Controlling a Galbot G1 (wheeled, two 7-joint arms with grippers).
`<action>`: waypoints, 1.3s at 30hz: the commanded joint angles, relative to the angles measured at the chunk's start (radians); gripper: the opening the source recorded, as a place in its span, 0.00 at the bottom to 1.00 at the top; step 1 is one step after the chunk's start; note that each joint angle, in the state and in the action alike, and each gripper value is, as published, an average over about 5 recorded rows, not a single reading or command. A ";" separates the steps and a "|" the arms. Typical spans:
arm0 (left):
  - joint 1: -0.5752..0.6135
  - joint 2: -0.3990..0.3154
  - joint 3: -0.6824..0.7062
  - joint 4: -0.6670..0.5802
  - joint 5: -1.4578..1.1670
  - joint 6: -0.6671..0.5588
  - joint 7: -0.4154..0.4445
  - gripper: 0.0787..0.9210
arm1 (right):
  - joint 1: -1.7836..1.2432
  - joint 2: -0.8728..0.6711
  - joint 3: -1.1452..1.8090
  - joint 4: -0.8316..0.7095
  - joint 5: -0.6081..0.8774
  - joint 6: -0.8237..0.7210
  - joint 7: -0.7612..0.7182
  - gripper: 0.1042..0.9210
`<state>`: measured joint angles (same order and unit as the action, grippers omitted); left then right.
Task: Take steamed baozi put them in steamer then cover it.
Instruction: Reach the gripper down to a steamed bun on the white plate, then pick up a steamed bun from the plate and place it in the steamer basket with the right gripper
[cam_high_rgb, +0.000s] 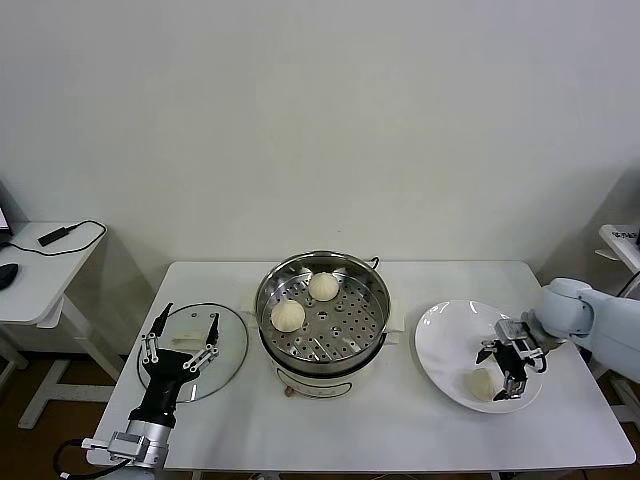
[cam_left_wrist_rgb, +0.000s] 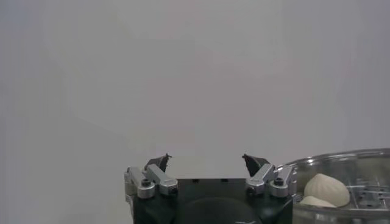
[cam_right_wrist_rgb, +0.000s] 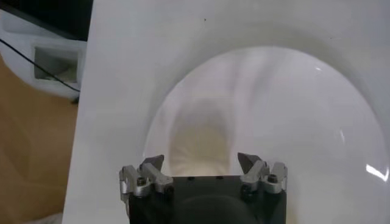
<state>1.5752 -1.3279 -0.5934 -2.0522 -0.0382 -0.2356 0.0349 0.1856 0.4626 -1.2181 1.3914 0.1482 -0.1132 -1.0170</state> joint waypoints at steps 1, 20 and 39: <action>-0.001 -0.001 -0.001 0.003 0.001 -0.001 0.001 0.88 | -0.085 0.019 0.056 -0.030 -0.016 -0.005 0.018 0.84; -0.002 0.004 0.001 0.003 -0.001 -0.003 0.000 0.88 | 0.355 0.067 -0.074 0.037 -0.013 0.092 -0.154 0.65; 0.013 0.004 0.002 -0.011 -0.002 -0.010 -0.005 0.88 | 0.633 0.595 -0.149 0.123 -0.054 0.558 -0.065 0.63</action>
<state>1.5871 -1.3265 -0.5875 -2.0654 -0.0390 -0.2420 0.0302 0.7160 0.8211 -1.3414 1.4614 0.1514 0.2404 -1.1140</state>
